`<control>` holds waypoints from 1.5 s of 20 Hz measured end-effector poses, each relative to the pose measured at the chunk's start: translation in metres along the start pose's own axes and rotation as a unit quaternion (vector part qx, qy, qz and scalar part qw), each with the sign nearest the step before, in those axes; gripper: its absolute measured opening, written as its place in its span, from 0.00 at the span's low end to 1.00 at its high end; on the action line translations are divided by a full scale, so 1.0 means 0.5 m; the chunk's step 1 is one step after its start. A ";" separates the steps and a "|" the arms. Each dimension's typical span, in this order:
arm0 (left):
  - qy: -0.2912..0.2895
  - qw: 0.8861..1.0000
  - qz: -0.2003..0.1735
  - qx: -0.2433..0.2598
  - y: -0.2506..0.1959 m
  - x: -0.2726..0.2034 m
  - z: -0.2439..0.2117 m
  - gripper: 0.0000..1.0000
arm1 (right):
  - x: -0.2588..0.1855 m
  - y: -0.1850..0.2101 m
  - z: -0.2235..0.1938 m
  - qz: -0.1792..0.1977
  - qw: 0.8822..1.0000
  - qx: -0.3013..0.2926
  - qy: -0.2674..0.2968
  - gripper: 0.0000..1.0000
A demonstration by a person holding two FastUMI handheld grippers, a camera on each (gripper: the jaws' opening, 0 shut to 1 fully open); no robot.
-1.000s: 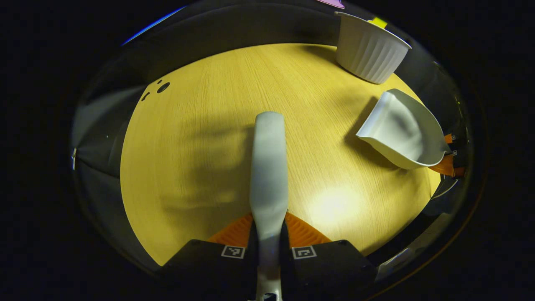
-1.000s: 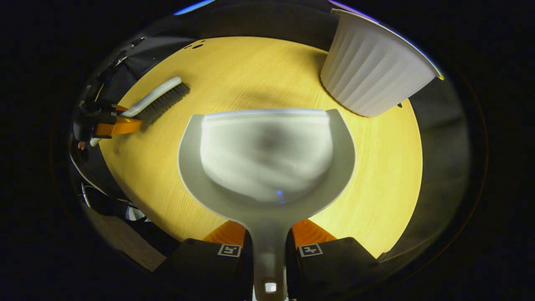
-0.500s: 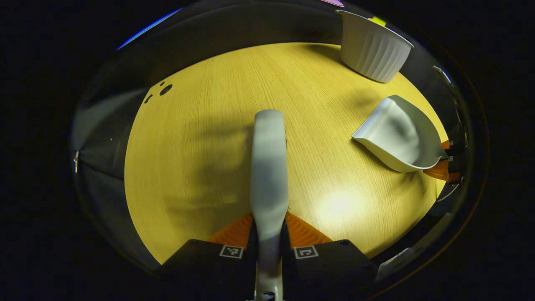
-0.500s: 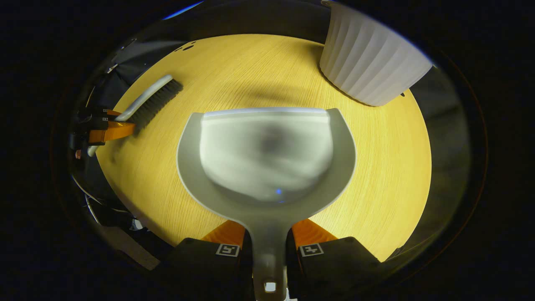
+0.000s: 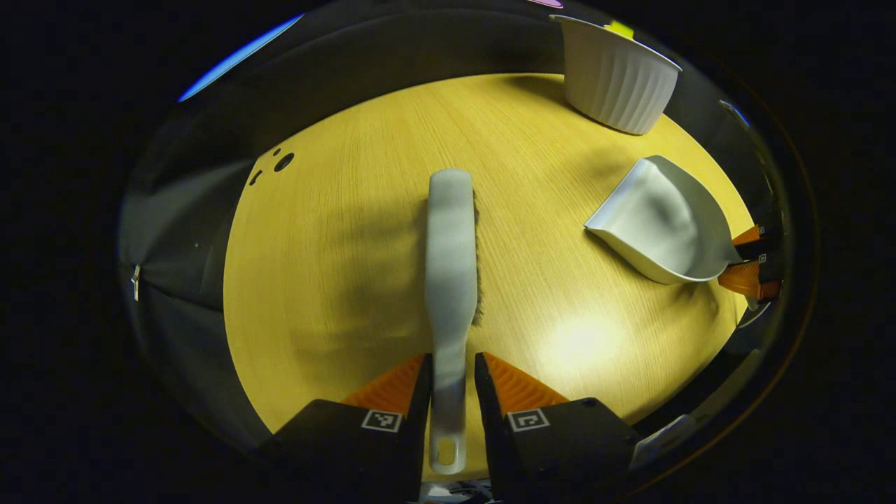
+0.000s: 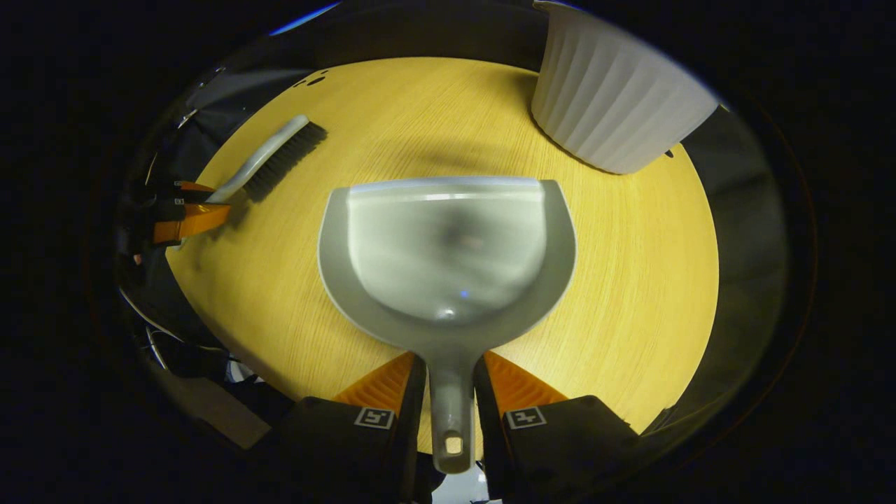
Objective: Pick up the small broom and dustpan from the desktop, sweep the trash into the dustpan with the broom, and then empty the trash into the garbage bin.
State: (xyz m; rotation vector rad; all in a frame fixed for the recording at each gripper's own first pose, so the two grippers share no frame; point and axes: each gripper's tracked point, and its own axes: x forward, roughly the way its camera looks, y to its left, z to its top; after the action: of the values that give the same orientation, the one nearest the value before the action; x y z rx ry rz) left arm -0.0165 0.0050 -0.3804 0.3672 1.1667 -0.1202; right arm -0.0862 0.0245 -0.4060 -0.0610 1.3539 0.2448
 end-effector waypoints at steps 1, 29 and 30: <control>-0.002 1.000 0.000 0.001 -0.002 -0.007 0.000 0.40 | -0.015 0.000 -0.001 0.004 1.000 0.003 0.001 0.41; -0.413 0.905 0.001 -0.102 -0.018 -0.479 0.231 0.43 | -0.460 0.057 0.299 -0.010 0.899 -0.035 -0.436 0.41; -0.410 0.906 0.006 -0.104 -0.018 -0.479 0.226 0.43 | -0.459 0.063 0.301 -0.005 0.901 -0.037 -0.433 0.41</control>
State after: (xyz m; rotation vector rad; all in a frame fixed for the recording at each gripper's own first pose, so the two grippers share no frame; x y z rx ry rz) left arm -0.0147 -0.0651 -0.1251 0.1025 0.3325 -0.1202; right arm 0.0070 0.0507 -0.1470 -0.0155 0.4539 0.2694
